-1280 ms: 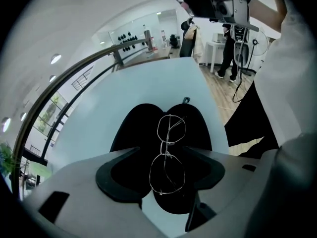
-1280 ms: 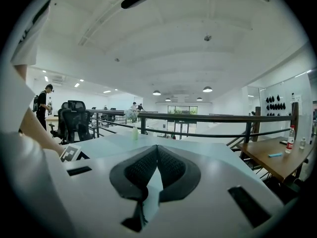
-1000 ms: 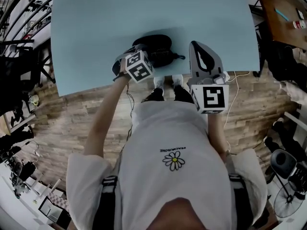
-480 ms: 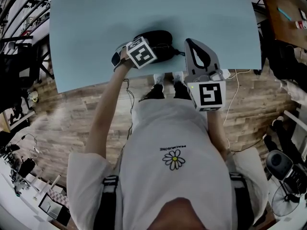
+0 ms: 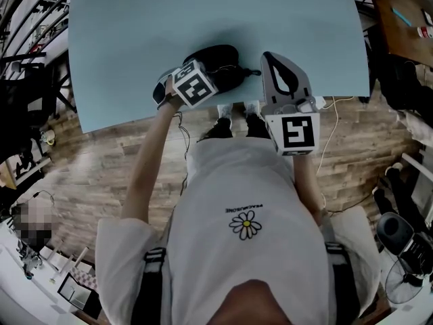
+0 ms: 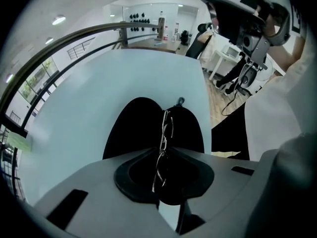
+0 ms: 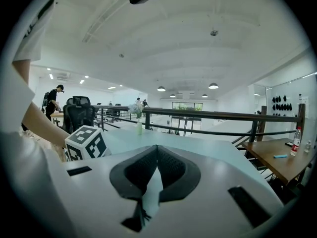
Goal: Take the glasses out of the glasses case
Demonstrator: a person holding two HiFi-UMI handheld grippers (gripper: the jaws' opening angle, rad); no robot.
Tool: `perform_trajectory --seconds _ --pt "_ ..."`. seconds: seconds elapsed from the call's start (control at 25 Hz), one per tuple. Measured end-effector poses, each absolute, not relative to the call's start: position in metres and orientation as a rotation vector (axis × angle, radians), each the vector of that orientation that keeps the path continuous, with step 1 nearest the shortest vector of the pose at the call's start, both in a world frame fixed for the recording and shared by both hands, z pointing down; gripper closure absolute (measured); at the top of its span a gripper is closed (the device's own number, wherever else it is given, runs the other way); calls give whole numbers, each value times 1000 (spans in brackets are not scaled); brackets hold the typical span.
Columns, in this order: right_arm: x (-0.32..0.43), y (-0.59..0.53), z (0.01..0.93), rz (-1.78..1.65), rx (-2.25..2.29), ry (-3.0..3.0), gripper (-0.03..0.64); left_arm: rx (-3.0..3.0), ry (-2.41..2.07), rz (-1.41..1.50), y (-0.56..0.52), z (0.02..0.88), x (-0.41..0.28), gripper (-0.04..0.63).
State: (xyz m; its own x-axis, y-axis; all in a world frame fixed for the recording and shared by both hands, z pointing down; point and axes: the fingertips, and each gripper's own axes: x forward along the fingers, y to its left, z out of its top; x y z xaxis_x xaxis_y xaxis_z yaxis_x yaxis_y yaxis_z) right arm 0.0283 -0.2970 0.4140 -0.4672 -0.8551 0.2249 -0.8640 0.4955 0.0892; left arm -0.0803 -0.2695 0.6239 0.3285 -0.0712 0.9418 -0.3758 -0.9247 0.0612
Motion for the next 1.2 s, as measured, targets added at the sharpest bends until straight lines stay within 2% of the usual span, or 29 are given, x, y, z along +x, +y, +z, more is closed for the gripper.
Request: perform_trajectory --seconds 0.08,0.64,0.96,1.2 --pt "28 -298 415 58 1464 -2501 609 2348 -404 1611 -270 621 -80 532" --pt "23 -306 412 32 1441 -2516 609 2426 -422 1618 -290 594 -74 535" --pt "20 -313 398 -27 1436 -2530 609 2605 -651 1542 -334 524 -63 535" --pt "17 -320 374 -168 1423 -2574 609 2772 -972 1367 -373 440 -57 535"
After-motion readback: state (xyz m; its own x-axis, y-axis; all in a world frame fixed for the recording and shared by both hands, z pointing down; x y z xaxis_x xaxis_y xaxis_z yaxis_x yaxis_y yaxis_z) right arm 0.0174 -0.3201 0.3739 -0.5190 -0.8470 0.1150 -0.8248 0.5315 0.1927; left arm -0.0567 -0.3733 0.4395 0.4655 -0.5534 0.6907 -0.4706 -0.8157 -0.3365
